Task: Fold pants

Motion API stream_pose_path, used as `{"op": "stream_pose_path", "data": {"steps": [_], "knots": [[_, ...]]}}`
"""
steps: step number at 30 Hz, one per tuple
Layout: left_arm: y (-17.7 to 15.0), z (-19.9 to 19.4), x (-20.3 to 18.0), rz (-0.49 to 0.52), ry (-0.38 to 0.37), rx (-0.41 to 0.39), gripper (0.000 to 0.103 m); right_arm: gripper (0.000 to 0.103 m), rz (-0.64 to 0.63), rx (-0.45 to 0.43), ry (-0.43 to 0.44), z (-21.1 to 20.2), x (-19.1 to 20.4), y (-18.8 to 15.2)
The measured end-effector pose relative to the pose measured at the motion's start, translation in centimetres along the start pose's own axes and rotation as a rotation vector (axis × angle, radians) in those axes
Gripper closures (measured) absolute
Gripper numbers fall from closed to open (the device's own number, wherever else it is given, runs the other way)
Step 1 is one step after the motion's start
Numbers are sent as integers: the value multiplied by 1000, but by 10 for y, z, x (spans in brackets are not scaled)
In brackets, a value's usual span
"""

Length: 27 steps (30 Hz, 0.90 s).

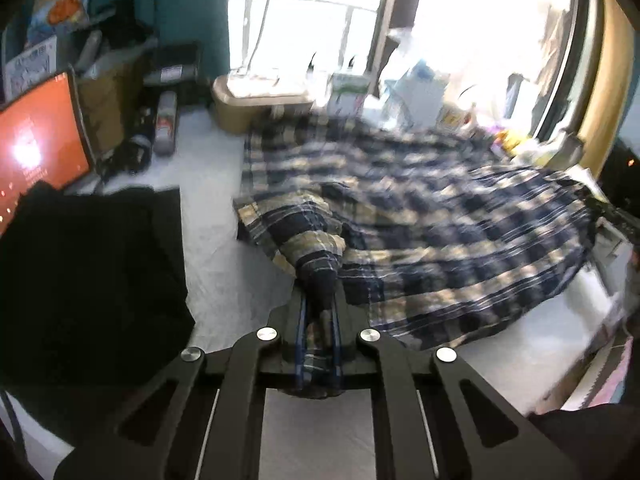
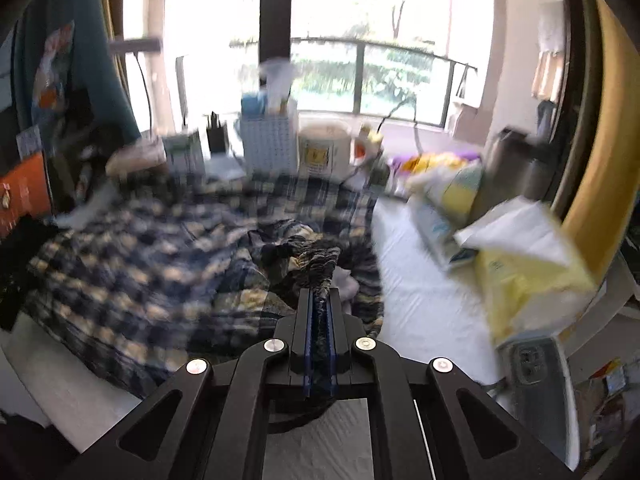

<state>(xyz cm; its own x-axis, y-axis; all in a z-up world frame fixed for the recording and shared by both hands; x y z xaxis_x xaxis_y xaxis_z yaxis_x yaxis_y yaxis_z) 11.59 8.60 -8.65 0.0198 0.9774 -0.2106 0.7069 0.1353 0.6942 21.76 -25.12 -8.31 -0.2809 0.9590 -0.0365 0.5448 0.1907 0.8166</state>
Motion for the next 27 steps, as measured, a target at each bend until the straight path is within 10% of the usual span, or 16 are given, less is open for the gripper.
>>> {"op": "stream_pose_path", "data": {"steps": [9, 18, 27], "knots": [[-6, -50, -6, 35, -28, -27, 94, 97, 46, -95, -12, -62, -19, 10], [-81, -20, -4, 10, -57, 248, 94, 97, 128, 116, -6, -31, -33, -76], [-92, -20, 6, 24, -39, 317, 90, 97, 157, 183, -17, -22, -38, -114]]}}
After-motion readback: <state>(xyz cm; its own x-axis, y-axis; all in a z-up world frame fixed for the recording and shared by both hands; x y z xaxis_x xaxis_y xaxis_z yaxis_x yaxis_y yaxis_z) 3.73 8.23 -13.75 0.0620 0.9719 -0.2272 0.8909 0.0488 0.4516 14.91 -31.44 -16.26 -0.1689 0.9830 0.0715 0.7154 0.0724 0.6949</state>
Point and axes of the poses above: each gripper's, at about its wrist camera, not at the fingertips, and z roughly the way its jaws point, x to its left, y to its top, the point moved 2 cm from there along z, roughly the way its jaws point, and after that the axes turned 4 degrees about -y, right-handed, at the moved point
